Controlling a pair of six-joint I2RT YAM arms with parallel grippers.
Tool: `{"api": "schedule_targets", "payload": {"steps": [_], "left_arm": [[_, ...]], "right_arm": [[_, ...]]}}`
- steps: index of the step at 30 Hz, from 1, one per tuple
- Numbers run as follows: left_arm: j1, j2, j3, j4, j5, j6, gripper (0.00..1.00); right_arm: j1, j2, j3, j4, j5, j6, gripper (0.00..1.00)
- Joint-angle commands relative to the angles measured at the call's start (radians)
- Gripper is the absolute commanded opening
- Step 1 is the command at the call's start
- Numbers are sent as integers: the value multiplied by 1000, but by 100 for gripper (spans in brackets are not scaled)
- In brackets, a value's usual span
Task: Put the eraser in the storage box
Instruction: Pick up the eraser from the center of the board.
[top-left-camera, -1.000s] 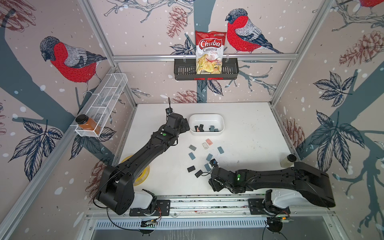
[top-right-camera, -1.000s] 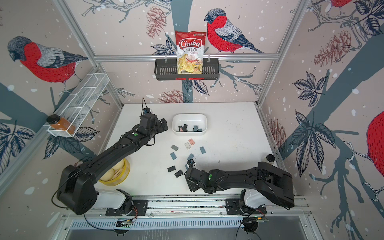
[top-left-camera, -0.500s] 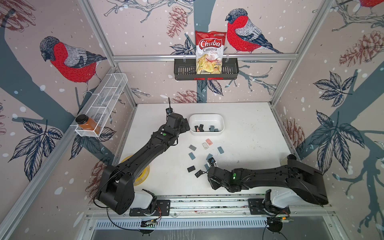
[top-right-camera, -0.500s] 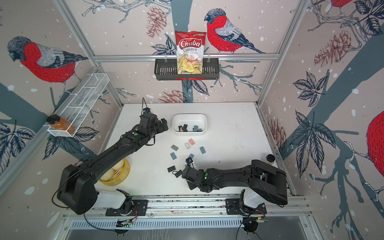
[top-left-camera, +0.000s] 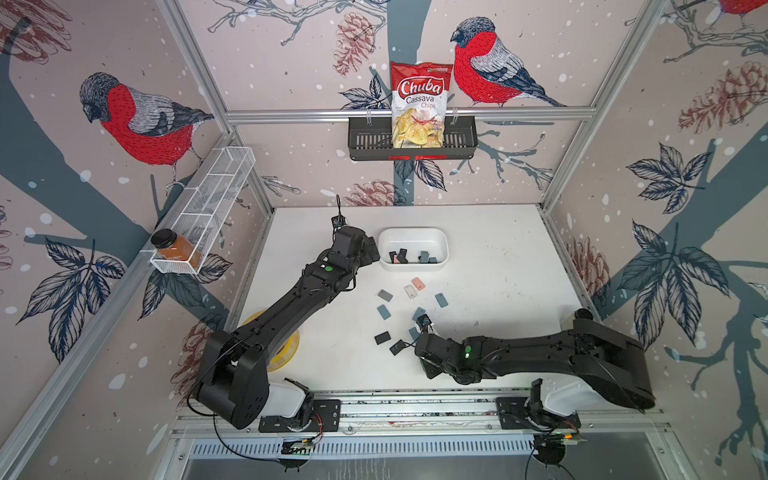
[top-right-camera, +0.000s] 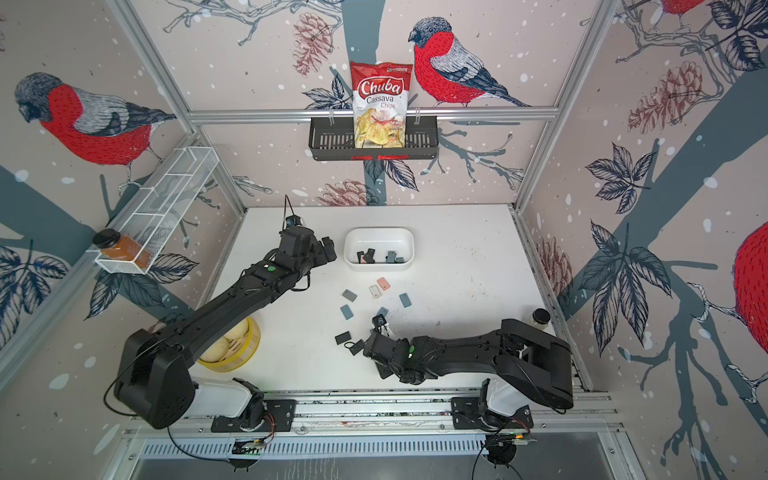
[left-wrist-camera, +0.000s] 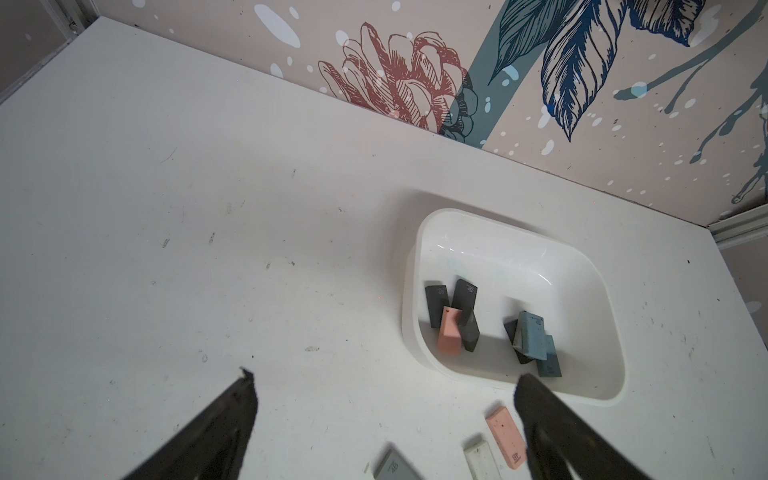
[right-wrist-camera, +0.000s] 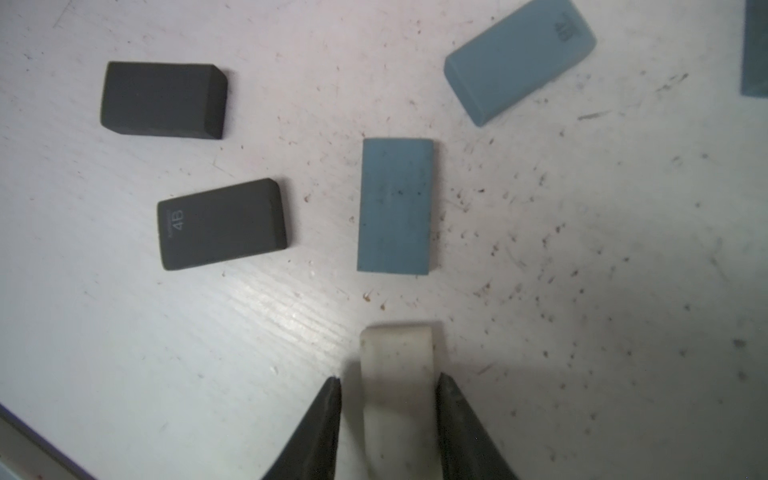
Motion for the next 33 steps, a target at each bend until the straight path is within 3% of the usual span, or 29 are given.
{"api": "schedule_targets", "payload": {"steps": [1,16,33], "left_arm": [[3,5,7,23,2,10,97],[2,27,11,18,13,10,97],[2,45,17,10,14,8,97]], "right_arm": [[2,11,-1,-85,-60,30,38],[-5,8,17,-110,-31,25,27],[-42,-44,55,-148,-5,9,26]]}}
